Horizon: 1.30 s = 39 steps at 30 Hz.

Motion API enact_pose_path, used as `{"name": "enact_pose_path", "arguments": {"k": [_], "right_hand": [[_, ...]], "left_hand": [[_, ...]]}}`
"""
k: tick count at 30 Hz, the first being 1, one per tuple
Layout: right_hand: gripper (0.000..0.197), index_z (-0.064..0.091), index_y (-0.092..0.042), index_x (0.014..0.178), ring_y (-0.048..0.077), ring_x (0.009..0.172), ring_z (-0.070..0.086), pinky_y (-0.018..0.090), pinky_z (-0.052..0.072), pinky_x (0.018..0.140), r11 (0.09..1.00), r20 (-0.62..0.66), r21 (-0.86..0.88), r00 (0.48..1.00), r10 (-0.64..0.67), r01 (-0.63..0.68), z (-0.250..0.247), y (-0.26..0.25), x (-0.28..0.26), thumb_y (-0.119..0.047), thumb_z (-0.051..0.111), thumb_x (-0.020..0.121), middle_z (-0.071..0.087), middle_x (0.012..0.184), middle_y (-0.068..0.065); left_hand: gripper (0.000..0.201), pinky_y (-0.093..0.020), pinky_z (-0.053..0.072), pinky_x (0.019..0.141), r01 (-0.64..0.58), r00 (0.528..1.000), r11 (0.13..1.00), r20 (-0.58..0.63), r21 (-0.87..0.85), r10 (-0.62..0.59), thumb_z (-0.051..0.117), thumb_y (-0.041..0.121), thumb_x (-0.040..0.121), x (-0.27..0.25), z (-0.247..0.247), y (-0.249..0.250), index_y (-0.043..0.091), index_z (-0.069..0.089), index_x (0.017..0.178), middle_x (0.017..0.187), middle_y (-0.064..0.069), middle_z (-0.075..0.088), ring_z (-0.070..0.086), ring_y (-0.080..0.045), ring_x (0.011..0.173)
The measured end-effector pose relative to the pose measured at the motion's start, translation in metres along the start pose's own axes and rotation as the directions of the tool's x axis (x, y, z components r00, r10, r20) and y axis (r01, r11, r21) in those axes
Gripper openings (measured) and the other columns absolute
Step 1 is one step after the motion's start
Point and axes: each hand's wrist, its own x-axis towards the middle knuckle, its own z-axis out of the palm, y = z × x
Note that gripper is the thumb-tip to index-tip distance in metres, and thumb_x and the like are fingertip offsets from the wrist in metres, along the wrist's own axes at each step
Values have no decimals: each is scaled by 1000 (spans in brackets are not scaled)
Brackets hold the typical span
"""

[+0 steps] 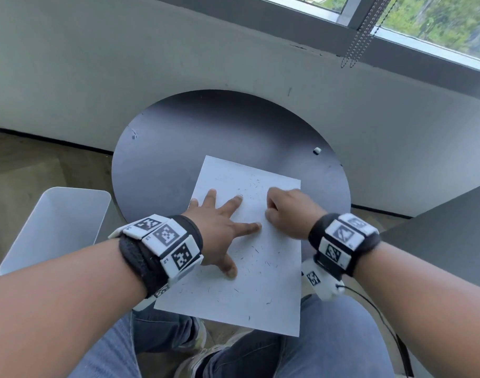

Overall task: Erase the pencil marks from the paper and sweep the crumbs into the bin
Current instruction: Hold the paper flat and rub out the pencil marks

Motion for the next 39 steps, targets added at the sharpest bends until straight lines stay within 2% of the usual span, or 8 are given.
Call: {"name": "enact_pose_path", "arguments": {"k": [7,13,18,24,30,33,36,39], "right_hand": [[17,62,-6,98,30,82,64,31,51,63,989,-30,-129,997,71,-75,-33,-7,75,-15,48,93,66,96,11],[10,51,-16,91,30,86,57,35,46,67,990,17,-138,1000,-12,15,-13,0,28,-24,46,92,59,93,5],[10,42,-23,86,28,77,54,34,41,61,994,52,-67,995,-84,87,13,3,-30,-31,43,93,55,84,3],[9,49,-18,86,30,84,57,35,48,68,999,-39,-49,999,-25,23,-8,-1,28,-25,47,91,58,91,5],[15,60,-10,99,30,89,62,32,51,69,993,-49,-113,998,39,-44,-33,-2,72,-19,49,93,64,100,9],[11,56,-14,93,28,88,60,34,50,69,993,-20,-115,1000,-15,13,-26,-2,48,-22,48,94,61,94,5],[9,49,-20,89,27,83,57,34,43,64,993,32,-96,997,-70,73,-9,1,2,-27,45,95,57,88,3],[11,47,-21,89,24,79,55,36,45,63,992,85,-76,992,-91,97,3,5,-34,-30,46,96,57,86,2]], "left_hand": [[105,-67,22,118,8,1000,1000,21,-3,-8,73,73,75,0,-5,1,65,1,152,169,5,-19,-12,-50,150],[110,-62,26,117,40,999,998,-28,-57,-42,69,80,68,0,-5,2,58,6,155,170,10,-10,-6,-43,152],[119,-70,19,115,92,989,994,-113,-66,-99,56,94,66,7,5,15,45,1,159,167,3,1,-4,-45,151],[122,-66,16,117,52,981,998,-184,-25,-56,58,93,64,12,10,13,38,7,160,163,-4,11,0,-37,153],[126,-61,20,120,52,984,995,-166,-86,-65,69,88,61,12,2,7,41,7,159,166,-1,1,-2,-34,154],[129,-63,15,122,62,987,994,-142,-89,-74,69,88,61,14,2,6,40,2,160,169,0,-14,-8,-35,155],[131,-64,14,121,60,990,996,-126,-68,-68,67,88,63,15,2,7,38,-3,161,170,1,-17,-10,-36,155],[133,-65,12,121,59,992,997,-104,-57,-65,66,88,64,16,1,9,36,-8,161,170,0,-20,-13,-37,155]]}}
